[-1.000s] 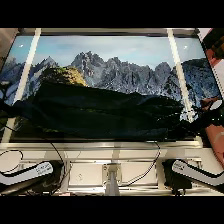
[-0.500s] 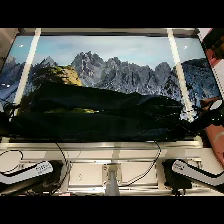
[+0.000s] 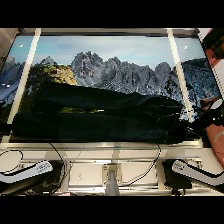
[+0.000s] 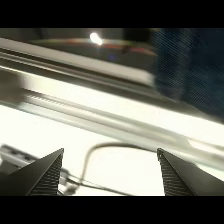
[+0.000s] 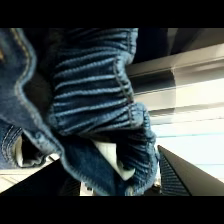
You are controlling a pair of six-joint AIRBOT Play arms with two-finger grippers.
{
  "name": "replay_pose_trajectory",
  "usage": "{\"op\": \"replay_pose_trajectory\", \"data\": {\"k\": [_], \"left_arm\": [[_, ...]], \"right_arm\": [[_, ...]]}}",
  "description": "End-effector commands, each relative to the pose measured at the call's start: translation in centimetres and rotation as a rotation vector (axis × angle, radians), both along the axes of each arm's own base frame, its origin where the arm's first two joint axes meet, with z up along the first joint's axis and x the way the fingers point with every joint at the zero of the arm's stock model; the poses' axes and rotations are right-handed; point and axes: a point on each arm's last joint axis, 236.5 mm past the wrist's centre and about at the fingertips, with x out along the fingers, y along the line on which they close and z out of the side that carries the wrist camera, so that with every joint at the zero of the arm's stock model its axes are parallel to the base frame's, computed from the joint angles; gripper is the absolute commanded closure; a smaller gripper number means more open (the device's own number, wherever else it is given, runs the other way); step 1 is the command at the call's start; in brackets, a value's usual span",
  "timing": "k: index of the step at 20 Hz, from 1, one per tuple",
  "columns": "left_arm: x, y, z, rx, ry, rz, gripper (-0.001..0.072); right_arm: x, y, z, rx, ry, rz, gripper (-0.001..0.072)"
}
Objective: Fold the clothes and pants, and hang the long-sleeved shirts on hangers.
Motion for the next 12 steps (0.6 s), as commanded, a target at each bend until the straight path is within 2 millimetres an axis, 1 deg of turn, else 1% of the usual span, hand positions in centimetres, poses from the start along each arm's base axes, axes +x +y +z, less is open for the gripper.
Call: {"op": "replay_pose_trajectory", "data": {"k": [1,2,3,5,6,7,9,10,11,12], "left_arm": [[4.5,2.3,3.9,0.079,-0.209,0.058,0.0059],[5.9,2.4,5.0,0.08,-0.27,0.062,0.0059],[7.4,2.0,5.8,0.053,-0.342,0.076,0.0059],[9.2,1.2,6.7,0.022,-0.435,0.084,0.006],[9.6,0.8,6.9,0.005,-0.458,0.087,0.0059],[9.7,0.7,7.1,0.004,-0.465,0.088,0.006],[9.8,0.4,7.5,0.0,-0.484,0.09,0.006],[10.0,0.3,7.7,-0.002,-0.495,0.09,0.006],[10.2,0.3,7.8,-0.002,-0.506,0.089,0.006],[10.4,0.2,7.9,-0.004,-0.518,0.089,0.006]], "right_arm": [[0.7,-0.4,1.8,0.003,-0.003,0.004,0.0207],[1.3,-0.6,3.0,0.001,-0.011,0.002,0.0206],[1.8,-0.9,4.4,-0.008,-0.018,-0.008,0.0206],[3.3,-1.8,7.5,-0.059,-0.104,-0.011,0.0209],[4.3,-2.4,9.2,-0.105,-0.179,-0.01,0.0217],[5.2,-3.0,10.9,-0.156,-0.267,-0.006,0.0264],[7.3,-4.4,14.9,-0.296,-0.502,0.03,0.0268],[8.1,-5.4,17.3,-0.395,-0.623,0.062,0.0271],[8.5,-6.8,19.5,-0.507,-0.715,0.088,0.0321],[8.7,-8.6,21.6,-0.639,-0.798,0.097,0.0545]]}}
